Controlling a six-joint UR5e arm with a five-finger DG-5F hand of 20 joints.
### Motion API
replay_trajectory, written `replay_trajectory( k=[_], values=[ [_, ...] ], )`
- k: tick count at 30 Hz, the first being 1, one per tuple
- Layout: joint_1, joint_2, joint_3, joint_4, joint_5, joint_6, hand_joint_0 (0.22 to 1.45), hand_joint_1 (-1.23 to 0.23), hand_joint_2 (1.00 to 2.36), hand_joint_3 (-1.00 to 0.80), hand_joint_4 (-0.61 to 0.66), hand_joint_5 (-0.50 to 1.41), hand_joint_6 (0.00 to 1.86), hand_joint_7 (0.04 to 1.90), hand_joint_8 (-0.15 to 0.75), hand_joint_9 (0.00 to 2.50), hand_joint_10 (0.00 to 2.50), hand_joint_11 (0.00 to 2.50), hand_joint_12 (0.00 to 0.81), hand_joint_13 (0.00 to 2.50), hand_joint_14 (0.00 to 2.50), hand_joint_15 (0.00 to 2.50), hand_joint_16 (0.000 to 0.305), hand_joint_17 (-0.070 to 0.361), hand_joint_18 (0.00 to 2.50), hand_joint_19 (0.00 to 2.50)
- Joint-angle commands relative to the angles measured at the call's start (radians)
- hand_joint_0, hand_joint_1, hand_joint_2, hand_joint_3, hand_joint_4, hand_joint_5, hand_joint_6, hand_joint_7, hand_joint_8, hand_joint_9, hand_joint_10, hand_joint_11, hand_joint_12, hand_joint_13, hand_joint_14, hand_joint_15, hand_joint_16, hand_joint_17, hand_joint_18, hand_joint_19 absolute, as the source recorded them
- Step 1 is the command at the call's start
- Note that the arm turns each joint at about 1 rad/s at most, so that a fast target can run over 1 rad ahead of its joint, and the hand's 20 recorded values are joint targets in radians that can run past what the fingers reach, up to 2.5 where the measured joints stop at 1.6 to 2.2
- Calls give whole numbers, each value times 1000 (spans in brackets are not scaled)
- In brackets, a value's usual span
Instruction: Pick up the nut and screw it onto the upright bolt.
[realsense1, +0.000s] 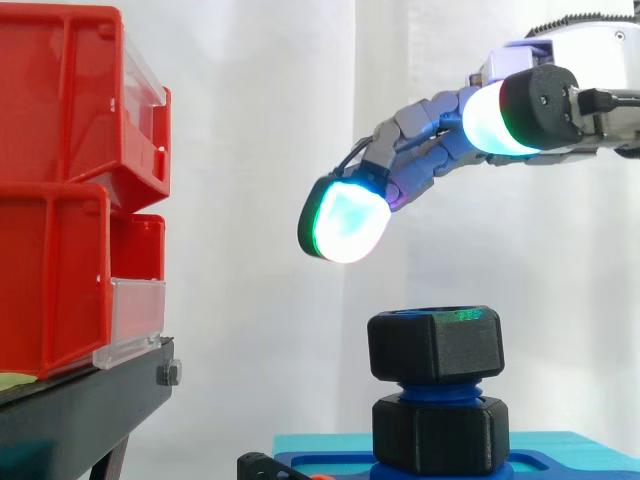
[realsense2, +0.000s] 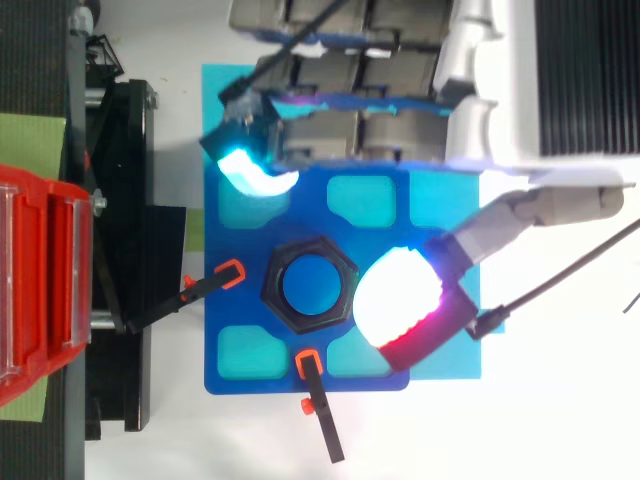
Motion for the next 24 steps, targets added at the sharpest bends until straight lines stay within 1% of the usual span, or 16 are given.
replay_trajectory(
  k=[1, 4, 5, 6, 8, 11, 14, 22, 24],
  values=[
    [16, 0, -46, 70, 0, 3, 466, -23, 1000, -500, 128, -204, 501, 625, 191, 298, 0, 0, 326, 2, 0, 0, 45, 102, 0, 0],
    [27, -1, -104, 196, 3, 24, 465, -12, 1000, -500, 129, -205, 501, 629, 190, 270, 0, 0, 327, 0, 0, 0, 47, 105, 0, 0],
    [28, 0, -110, 216, 3, 30, 466, -10, 1000, -500, 126, -205, 501, 630, 192, 266, 0, 0, 328, 0, 0, 0, 46, 104, 0, 0],
    [33, -1, -119, 250, 3, 40, 465, -6, 1000, -500, 125, -204, 501, 633, 193, 264, 0, 0, 328, 0, 0, 0, 46, 105, 0, 0],
    [36, -1, -125, 273, 4, 46, 465, -4, 1000, -500, 125, -203, 501, 633, 194, 258, 0, 0, 329, 0, 0, 0, 46, 105, 0, 0],
    [42, -10, -135, 277, 4, 49, 466, -2, 1000, -500, 128, -201, 501, 639, 194, 255, 0, 0, 329, 0, 0, 0, 46, 104, 0, 0],
    [42, -18, -135, 279, 4, 49, 467, 3, 1000, -500, 133, -199, 501, 647, 194, 254, 0, 0, 331, 0, 0, 0, 47, 105, 0, 0],
    [42, -20, -136, 271, 4, 46, 470, 19, 1000, -500, 136, -188, 501, 652, 193, 255, 0, 0, 331, 0, 0, 0, 47, 105, 0, 0],
    [41, -32, -135, 270, 3, 47, 470, 22, 1000, -500, 136, -187, 501, 652, 193, 253, 0, 0, 331, 0, 0, 0, 47, 105, 0, 0]
  ],
)
